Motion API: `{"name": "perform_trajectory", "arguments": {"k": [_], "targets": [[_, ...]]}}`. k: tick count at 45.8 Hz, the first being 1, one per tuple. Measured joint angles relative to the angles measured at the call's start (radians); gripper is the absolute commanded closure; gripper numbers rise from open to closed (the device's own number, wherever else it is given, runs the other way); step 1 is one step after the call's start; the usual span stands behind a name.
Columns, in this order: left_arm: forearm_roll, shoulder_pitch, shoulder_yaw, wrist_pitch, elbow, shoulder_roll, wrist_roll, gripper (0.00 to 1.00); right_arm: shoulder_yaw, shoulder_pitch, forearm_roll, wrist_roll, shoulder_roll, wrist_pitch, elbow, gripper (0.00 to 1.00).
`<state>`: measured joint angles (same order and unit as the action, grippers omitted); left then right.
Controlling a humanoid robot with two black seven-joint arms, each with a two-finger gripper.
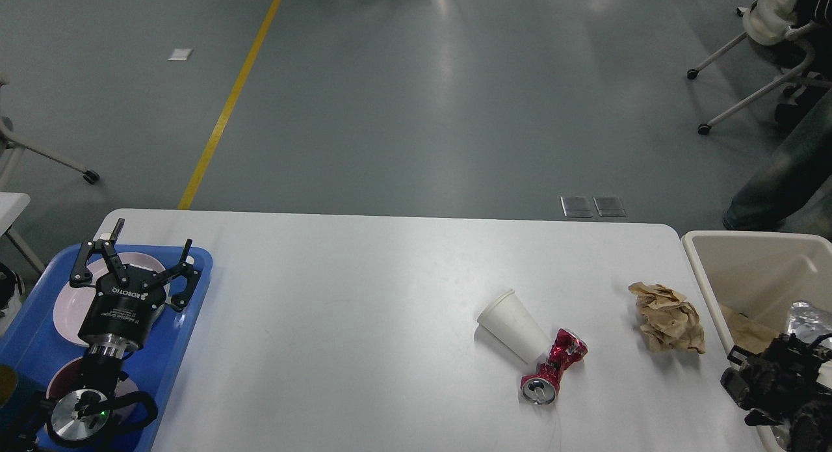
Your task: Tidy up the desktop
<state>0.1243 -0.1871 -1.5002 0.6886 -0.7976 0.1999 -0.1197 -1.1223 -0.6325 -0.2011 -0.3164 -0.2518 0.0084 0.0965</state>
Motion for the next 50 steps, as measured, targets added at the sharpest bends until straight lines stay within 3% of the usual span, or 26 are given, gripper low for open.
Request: {"name": "perform_trajectory", "arguments": {"k": [21,31,39,50], "targets": [[0.000,0.000,0.000,0.000,0.000,0.000,0.000,0.03,0.014,-0.070,-0.001,0.004,-0.045,0.024,0.035,0.00],[0.000,0.000,0.000,0.000,0.000,0.000,0.000,0.03,0.018,-0.312,0.002,0.007,-0.183,0.125,0.262,0.00],[0.000,0.000,0.000,0.000,0.000,0.000,0.000,0.03,-0.001,-0.643,0.045,0.002,-0.277,0.276,0.554,0.00],[0.000,0.000,0.000,0.000,0.000,0.000,0.000,0.03,-0.033,-1.049,0.094,-0.008,-0.246,0.694,0.774,0.00]]}}
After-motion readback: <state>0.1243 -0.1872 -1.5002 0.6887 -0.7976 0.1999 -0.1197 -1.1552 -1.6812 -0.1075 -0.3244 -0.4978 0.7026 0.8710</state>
